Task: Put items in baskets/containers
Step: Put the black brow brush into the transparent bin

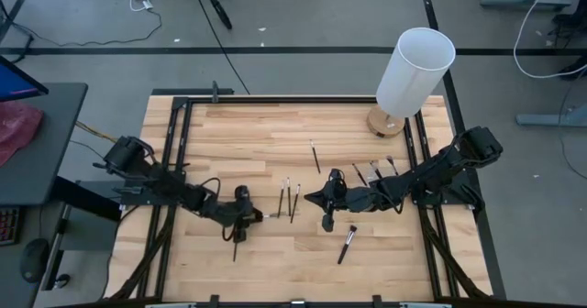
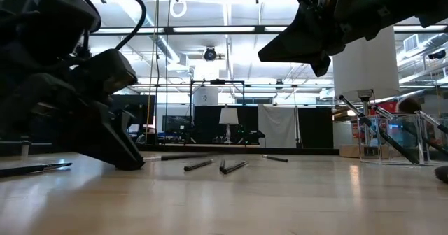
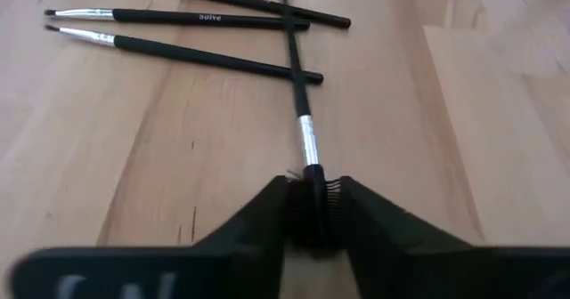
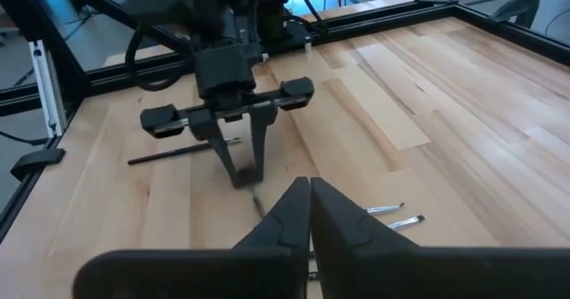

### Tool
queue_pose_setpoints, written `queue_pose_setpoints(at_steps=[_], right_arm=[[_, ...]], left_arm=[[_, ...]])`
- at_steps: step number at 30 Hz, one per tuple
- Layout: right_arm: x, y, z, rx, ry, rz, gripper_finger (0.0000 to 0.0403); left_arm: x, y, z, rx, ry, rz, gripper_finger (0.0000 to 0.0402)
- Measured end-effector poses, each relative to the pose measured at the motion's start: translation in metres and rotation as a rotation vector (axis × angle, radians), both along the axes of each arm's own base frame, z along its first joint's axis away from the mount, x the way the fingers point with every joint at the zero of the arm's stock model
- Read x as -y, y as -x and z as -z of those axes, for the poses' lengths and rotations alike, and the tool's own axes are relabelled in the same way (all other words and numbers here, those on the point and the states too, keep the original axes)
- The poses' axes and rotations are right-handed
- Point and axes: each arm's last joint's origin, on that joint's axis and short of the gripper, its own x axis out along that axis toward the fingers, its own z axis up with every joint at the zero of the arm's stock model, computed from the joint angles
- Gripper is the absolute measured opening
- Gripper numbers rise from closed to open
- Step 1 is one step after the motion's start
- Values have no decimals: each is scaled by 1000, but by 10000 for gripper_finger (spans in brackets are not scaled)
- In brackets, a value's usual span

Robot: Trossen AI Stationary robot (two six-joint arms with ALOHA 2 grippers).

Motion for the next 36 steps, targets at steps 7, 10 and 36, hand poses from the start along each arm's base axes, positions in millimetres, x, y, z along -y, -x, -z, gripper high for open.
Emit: queue_pose_setpoints(at_steps=[7, 10, 36], right_arm=[[0, 0, -1, 6, -3, -1, 16], [-1, 0, -1, 9, -5, -5, 16], [-18, -55, -25, -228, 134, -126, 123]], left_arm=[[-3, -2, -1, -15, 23, 38, 17], [-6, -2, -7, -2, 27, 48, 21], [-27, -64, -123, 95, 64, 24, 27]])
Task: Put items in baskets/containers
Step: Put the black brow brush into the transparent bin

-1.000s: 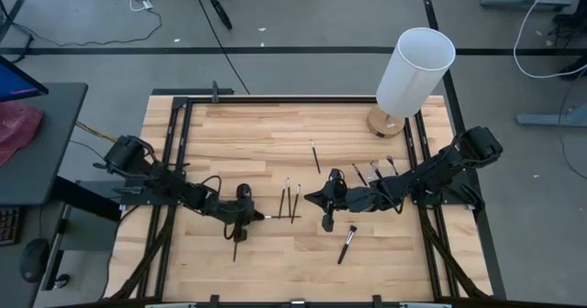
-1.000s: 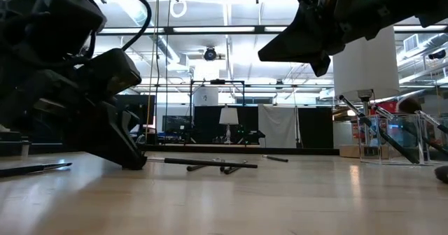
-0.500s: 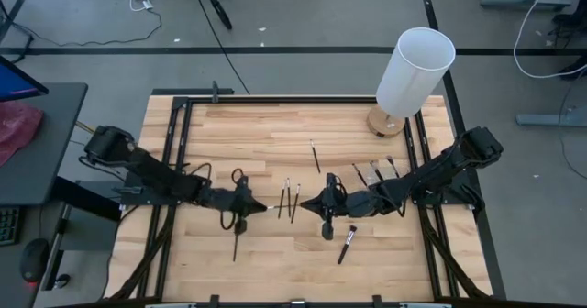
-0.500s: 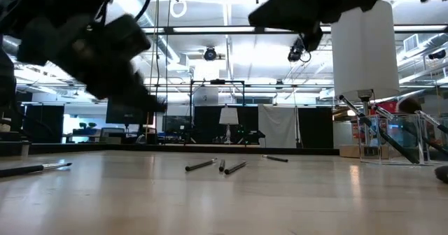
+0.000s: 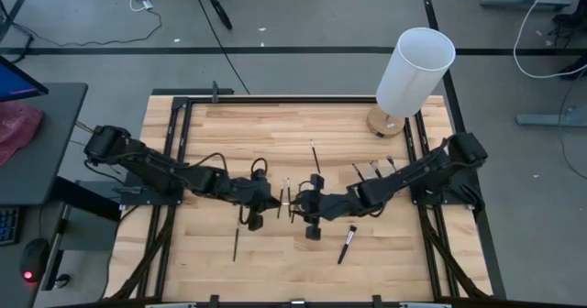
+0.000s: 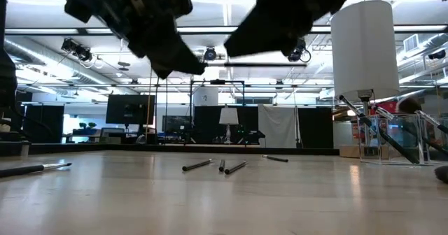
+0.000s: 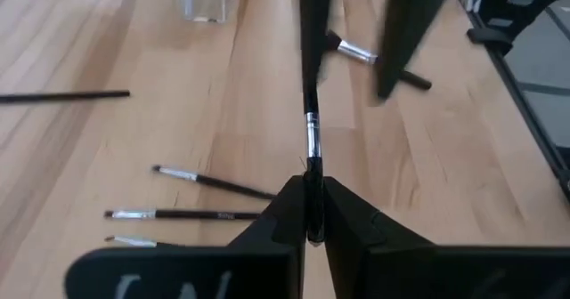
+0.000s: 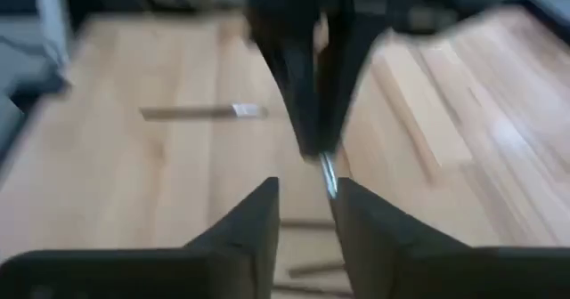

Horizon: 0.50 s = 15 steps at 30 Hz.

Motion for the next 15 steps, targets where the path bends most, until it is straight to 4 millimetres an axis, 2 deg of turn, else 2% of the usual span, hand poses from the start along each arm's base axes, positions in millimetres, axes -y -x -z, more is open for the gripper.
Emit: queue_pose_setpoints(at_steps=[3, 7, 10, 15], right_arm=[[4, -5, 6, -17, 1, 19, 133], [9, -8, 14, -40, 5, 35, 126], [10, -10, 15, -32, 5, 38, 103], [10, -10, 14, -27, 2, 31, 41]], left_arm=[[0, -2, -2, 0, -7, 5, 28], [1, -2, -3, 6, -18, 10, 26], [0, -2, -3, 7, -23, 11, 26], [0, -2, -3, 11, -33, -4, 32]])
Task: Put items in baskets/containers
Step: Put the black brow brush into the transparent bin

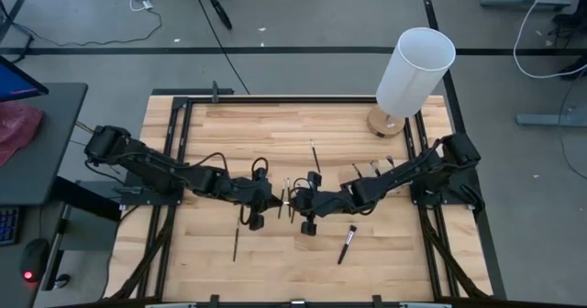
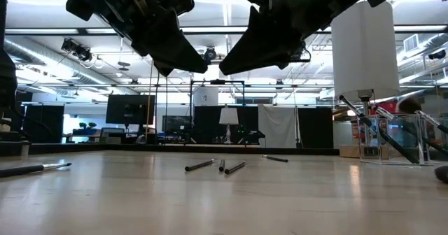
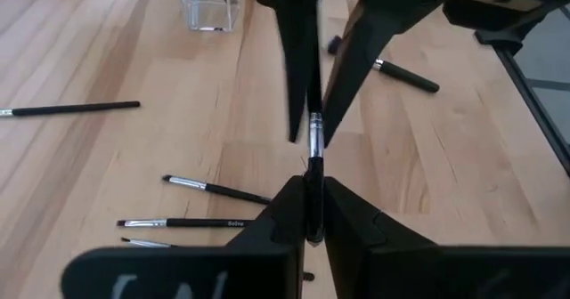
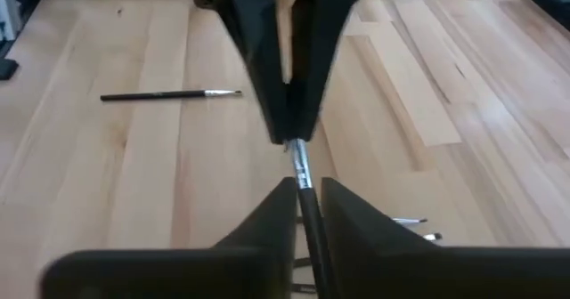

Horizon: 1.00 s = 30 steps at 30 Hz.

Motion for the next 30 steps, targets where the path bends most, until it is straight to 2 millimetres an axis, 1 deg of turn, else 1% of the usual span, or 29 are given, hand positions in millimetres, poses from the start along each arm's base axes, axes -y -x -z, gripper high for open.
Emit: queue_pose_setpoints(at_steps=[2, 3, 6, 8, 11, 14, 16, 19, 21, 24, 27, 30], right_arm=[[-1, 0, 0, 1, 1, -5, 17], [-2, 0, 0, 2, 1, -6, 13], [-3, 2, 3, 16, -4, 1, 17], [-4, 6, 10, 55, -6, 13, 18], [-5, 20, 28, 124, -14, 28, 12], [-7, 38, 42, 260, -61, 74, 11], [-10, 52, 47, 357, -90, 101, 12], [-14, 69, 46, 506, -108, 116, 12], [-17, 77, 42, 577, -84, 109, 12], [-21, 81, 31, 672, -33, 77, 12], [-24, 80, 23, 717, 24, 59, 12], [-26, 76, 18, 727, 53, 56, 12]], left_arm=[[0, 0, 0, 1, -6, 7, 33], [0, 0, 0, 2, -15, 15, 33], [1, 0, 0, 5, -52, 37, 40], [0, 2, -2, 4, -81, 51, 54], [-1, 8, -6, -21, -99, 59, 88], [-4, 15, -11, -33, -114, 44, 125], [-6, 19, -12, -29, -139, 14, 148], [-7, 18, -10, 26, -164, -13, 174], [-6, 14, -6, 119, -152, -10, 186], [-5, 12, 4, 285, -106, -14, 195], [-4, 11, 6, 494, -48, -18, 196], [-3, 7, 7, 650, -29, -24, 197]])
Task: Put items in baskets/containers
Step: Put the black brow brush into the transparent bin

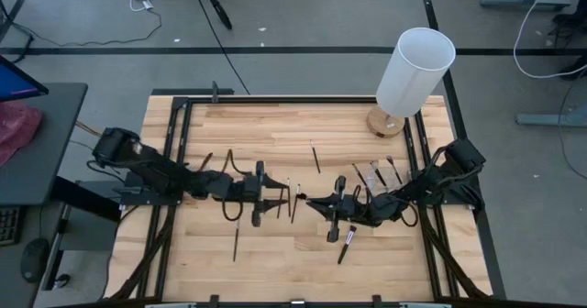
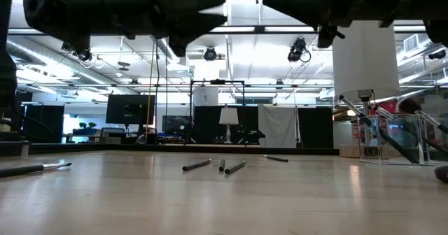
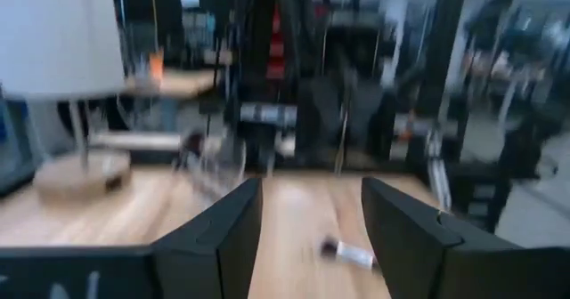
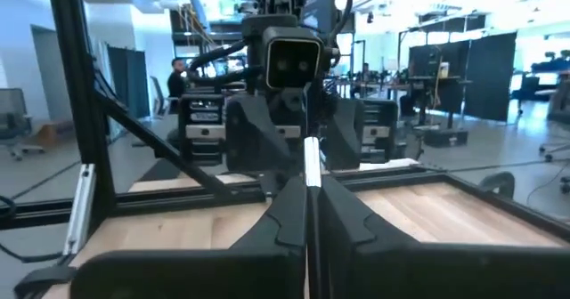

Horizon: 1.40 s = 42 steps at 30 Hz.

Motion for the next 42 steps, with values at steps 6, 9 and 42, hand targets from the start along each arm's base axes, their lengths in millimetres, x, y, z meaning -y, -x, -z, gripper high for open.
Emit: queue_pose_setpoints(at_steps=[6, 9, 42], right_arm=[[-3, -7, -5, -10, 26, 2, 12], [-4, -8, -5, -21, 32, 3, 12], [-1, 5, 4, -368, -19, 34, 120]], left_arm=[[4, -16, -5, 121, 2, -1, 197], [7, -23, -8, 135, -4, 40, 197], [5, -28, 7, -43, -30, 72, 11]])
